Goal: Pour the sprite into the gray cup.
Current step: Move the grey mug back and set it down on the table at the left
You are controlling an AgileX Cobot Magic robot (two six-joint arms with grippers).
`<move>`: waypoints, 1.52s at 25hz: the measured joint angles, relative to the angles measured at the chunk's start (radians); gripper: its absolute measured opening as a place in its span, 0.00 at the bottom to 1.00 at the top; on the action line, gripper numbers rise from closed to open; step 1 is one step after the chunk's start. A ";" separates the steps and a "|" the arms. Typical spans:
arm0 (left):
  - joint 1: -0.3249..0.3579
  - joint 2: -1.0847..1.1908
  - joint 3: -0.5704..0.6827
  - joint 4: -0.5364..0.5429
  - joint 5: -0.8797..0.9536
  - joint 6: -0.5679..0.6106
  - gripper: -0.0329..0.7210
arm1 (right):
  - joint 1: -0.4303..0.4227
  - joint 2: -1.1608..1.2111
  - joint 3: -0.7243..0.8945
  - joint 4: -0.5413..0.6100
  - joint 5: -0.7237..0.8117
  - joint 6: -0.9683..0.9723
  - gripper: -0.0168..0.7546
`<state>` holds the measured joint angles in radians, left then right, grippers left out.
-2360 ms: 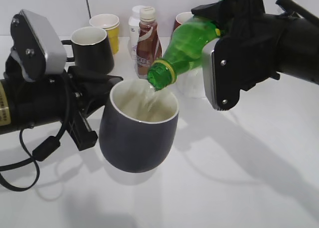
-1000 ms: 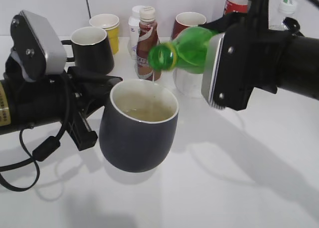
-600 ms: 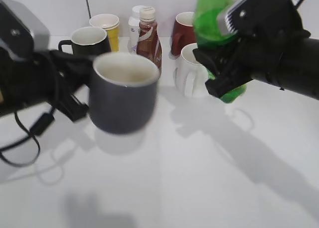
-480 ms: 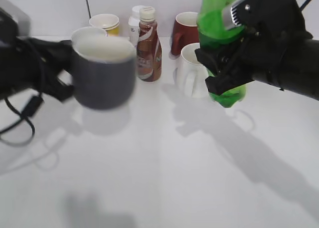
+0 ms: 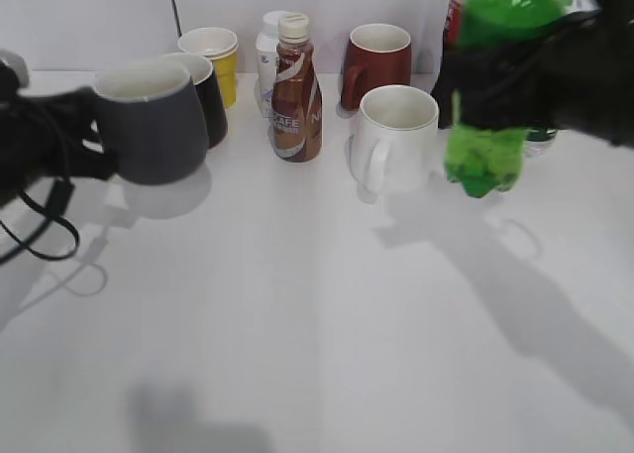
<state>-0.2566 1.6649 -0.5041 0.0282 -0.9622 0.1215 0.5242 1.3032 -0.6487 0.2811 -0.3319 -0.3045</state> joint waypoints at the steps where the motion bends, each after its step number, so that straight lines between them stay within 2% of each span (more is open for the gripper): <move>1: 0.000 0.032 0.000 0.000 -0.026 0.000 0.11 | -0.017 -0.012 0.000 -0.001 0.013 0.021 0.56; 4: 0.000 0.112 0.000 0.000 -0.082 0.001 0.11 | -0.045 -0.035 0.001 -0.004 0.043 0.044 0.56; 13: 0.000 0.245 0.000 -0.010 -0.176 0.001 0.11 | -0.046 -0.061 0.001 -0.010 0.081 0.052 0.56; 24: 0.000 0.275 0.008 -0.001 -0.226 -0.005 0.11 | -0.046 -0.062 0.001 -0.011 0.093 0.054 0.56; 38: 0.000 0.275 0.058 0.044 -0.257 -0.018 0.25 | -0.046 -0.062 0.001 -0.015 0.093 0.054 0.56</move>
<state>-0.2566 1.9394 -0.4461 0.0720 -1.2188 0.1030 0.4783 1.2415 -0.6478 0.2663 -0.2388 -0.2508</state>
